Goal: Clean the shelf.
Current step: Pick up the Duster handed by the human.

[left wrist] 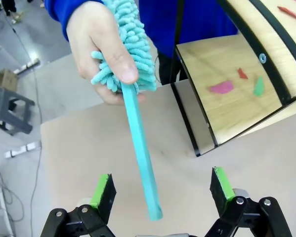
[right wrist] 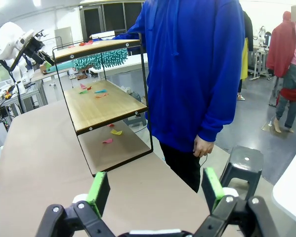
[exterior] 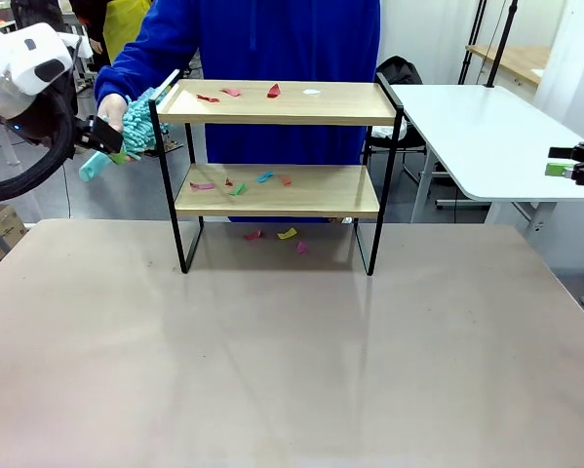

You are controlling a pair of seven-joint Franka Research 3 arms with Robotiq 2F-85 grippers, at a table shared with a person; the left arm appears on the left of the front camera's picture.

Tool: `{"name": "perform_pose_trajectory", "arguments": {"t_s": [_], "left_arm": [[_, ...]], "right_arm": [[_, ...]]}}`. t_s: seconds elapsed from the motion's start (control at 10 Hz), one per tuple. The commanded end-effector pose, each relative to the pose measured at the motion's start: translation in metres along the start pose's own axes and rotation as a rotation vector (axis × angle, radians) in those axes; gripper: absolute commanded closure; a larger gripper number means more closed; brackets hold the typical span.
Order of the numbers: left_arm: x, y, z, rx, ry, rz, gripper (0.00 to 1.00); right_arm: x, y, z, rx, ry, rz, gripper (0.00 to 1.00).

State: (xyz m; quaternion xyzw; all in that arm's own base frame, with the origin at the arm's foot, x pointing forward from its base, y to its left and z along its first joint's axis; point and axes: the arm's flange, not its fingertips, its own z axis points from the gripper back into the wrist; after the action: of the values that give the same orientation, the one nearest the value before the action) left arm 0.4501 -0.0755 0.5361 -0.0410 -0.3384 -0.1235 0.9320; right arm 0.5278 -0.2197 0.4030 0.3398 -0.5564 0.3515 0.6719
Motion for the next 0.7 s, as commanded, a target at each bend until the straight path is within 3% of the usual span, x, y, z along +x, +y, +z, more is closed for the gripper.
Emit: {"name": "perform_pose_trajectory", "arguments": {"t_s": [0.0,0.3,0.4,0.5,0.6], "left_arm": [[-0.0011,-0.0095,-0.0084,0.031,0.009,0.009,0.0],[0.0012,-0.0068,-0.0173,0.064,0.026,0.03,0.0],[0.0027,-0.0058,-0.0163,0.07,0.05,0.056,0.55],[0.0025,-0.0059,-0.0155,0.083,0.057,0.056,0.56],[0.0023,-0.0062,-0.0147,0.093,0.06,0.063,1.0]], "right_arm": [[0.0018,0.0009,-0.0015,0.003,-0.001,0.003,0.0],[0.0018,0.0009,-0.0015,0.003,-0.001,0.003,0.0],[0.0018,0.0009,-0.0015,0.003,-0.001,0.003,0.0],[0.0018,0.0009,-0.0015,0.003,-0.001,0.003,0.0],[0.0018,0.0009,-0.0015,0.003,-0.001,0.003,0.0]]}}
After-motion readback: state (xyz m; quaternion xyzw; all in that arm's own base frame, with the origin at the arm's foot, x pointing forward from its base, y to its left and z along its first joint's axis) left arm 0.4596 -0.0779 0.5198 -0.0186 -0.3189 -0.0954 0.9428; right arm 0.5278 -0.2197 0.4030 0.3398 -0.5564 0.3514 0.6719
